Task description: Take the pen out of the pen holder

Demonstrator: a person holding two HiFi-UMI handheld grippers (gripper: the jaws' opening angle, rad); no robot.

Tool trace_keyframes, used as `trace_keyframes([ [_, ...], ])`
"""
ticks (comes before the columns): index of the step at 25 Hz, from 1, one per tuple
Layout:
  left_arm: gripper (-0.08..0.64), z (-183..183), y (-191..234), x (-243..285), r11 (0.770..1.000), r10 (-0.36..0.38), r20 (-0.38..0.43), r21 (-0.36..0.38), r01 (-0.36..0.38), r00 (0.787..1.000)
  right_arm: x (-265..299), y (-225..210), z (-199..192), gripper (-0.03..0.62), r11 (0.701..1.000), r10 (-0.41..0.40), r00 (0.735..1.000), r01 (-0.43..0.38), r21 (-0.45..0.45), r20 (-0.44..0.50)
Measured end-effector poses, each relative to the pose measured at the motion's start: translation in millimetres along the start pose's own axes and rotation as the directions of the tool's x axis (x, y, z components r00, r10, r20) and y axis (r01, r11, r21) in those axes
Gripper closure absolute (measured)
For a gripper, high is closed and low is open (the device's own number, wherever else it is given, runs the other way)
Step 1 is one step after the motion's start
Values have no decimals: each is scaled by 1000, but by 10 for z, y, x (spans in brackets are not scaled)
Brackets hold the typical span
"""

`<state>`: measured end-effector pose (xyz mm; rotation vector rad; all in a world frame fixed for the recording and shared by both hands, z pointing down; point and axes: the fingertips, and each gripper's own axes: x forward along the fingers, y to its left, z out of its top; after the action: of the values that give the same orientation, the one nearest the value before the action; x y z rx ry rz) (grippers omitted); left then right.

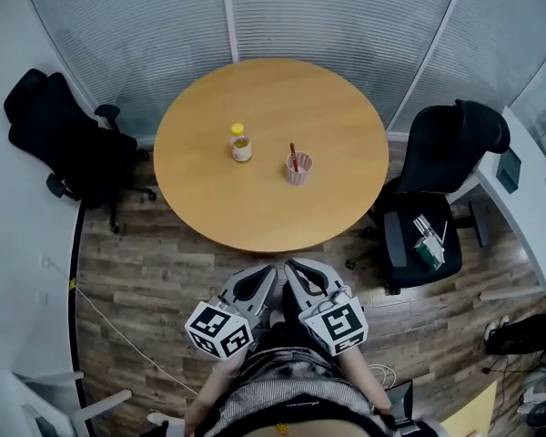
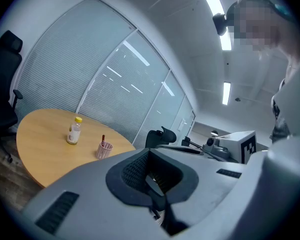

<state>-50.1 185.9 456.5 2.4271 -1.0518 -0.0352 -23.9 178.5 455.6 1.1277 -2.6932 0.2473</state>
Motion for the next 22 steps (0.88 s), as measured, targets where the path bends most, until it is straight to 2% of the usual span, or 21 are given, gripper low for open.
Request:
trace_keyframes([
  [10,557,425,373,669,1000,11,8,25,-11,1000,528,-648,306,566,999,34,999,-34,-5,23],
  [22,557,747,747,1242,999,47,15,4,-47,999,1011,-1186,497,566,996,88,996,-88,-5,11],
])
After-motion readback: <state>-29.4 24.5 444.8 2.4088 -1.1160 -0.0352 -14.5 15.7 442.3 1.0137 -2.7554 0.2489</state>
